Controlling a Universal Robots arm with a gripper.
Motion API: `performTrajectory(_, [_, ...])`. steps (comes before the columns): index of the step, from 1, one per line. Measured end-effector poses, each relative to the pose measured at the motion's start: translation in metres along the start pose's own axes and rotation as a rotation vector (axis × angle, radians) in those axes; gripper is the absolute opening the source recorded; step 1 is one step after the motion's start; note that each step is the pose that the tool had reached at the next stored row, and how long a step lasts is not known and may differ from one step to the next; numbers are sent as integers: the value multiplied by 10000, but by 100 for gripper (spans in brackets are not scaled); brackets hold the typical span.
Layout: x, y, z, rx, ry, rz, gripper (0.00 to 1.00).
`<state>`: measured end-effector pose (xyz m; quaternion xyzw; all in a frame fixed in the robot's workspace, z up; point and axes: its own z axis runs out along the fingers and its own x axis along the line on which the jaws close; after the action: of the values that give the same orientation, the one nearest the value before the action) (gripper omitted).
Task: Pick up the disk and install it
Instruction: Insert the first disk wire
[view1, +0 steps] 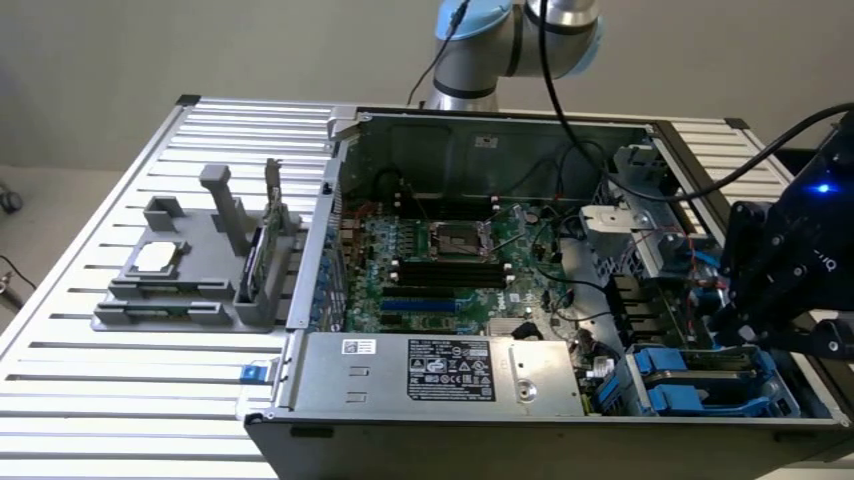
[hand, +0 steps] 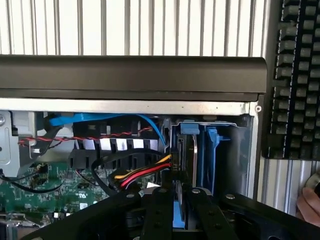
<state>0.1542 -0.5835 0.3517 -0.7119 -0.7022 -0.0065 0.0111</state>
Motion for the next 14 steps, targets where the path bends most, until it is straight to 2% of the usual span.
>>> performTrajectory(3, [-1, 0, 16, 4, -5, 351, 16])
performTrajectory(5, [0, 0, 20, 54, -19, 472, 16])
performTrajectory(6, [0, 0, 21, 123, -31, 513, 16])
performTrajectory(9, [1, 0, 23, 426, -95, 600, 16])
performTrajectory(10, [3, 1, 24, 474, -118, 616, 16])
performTrajectory(11, [7, 4, 25, 488, -151, 624, 16])
performTrajectory(12, [13, 11, 25, 496, -199, 628, 16])
performTrajectory(14, [27, 34, 24, 516, -333, 633, 16])
